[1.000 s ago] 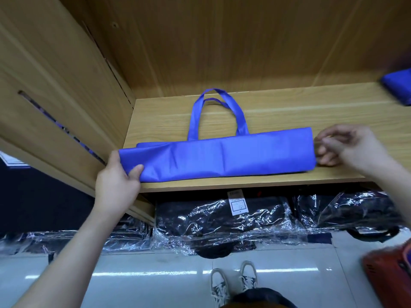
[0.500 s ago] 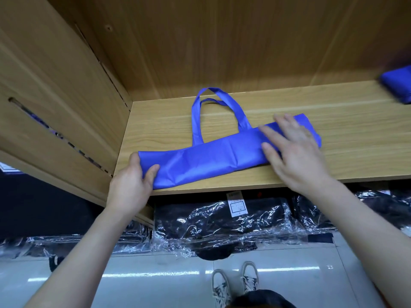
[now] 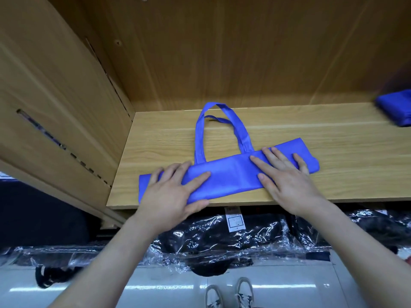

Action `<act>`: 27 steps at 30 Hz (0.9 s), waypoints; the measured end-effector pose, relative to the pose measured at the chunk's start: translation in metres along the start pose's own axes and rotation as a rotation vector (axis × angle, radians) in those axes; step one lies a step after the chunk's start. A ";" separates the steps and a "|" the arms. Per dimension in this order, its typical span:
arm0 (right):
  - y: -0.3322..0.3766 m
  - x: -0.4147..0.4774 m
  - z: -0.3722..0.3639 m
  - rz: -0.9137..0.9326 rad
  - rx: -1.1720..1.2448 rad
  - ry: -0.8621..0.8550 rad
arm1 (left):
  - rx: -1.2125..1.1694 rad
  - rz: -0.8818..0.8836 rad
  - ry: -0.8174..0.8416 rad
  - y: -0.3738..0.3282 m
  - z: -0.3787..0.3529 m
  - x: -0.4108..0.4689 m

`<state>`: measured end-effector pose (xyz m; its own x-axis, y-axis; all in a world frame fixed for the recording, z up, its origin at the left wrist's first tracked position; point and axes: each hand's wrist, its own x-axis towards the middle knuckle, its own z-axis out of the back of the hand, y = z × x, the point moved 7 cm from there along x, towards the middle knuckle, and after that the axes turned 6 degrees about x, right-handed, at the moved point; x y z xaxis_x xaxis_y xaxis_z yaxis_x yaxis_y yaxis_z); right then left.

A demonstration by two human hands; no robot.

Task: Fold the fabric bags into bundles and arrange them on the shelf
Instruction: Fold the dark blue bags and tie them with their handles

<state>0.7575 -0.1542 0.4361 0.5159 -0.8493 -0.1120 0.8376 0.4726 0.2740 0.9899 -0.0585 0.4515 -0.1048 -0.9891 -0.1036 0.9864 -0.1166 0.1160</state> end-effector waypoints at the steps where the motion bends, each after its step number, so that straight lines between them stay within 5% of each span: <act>1: -0.002 0.002 0.002 0.005 0.010 -0.012 | 0.032 -0.003 0.020 -0.004 -0.001 -0.001; 6: 0.013 0.009 0.039 -0.054 -0.033 -0.329 | 0.060 0.049 0.006 -0.028 0.010 -0.012; 12: 0.076 -0.013 -0.006 0.305 0.014 0.168 | -0.112 0.160 0.224 -0.053 0.017 -0.028; 16: 0.071 -0.025 -0.019 0.392 -0.099 0.066 | -0.230 0.045 0.196 -0.047 0.021 -0.030; 22: 0.063 -0.023 -0.018 0.419 0.084 0.101 | -0.073 -0.271 0.039 -0.031 0.016 -0.032; 24: 0.059 -0.021 -0.017 0.393 0.261 0.145 | -0.257 -0.276 0.081 -0.029 0.005 -0.023; 27: 0.060 -0.018 -0.011 0.350 0.443 0.177 | -0.667 -0.163 -0.101 -0.022 0.017 -0.002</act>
<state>0.8009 -0.1081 0.4441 0.8022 -0.5902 -0.0901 0.4767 0.5424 0.6918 0.9660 -0.0552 0.4662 -0.2379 -0.9709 0.0285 0.8207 -0.2166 -0.5288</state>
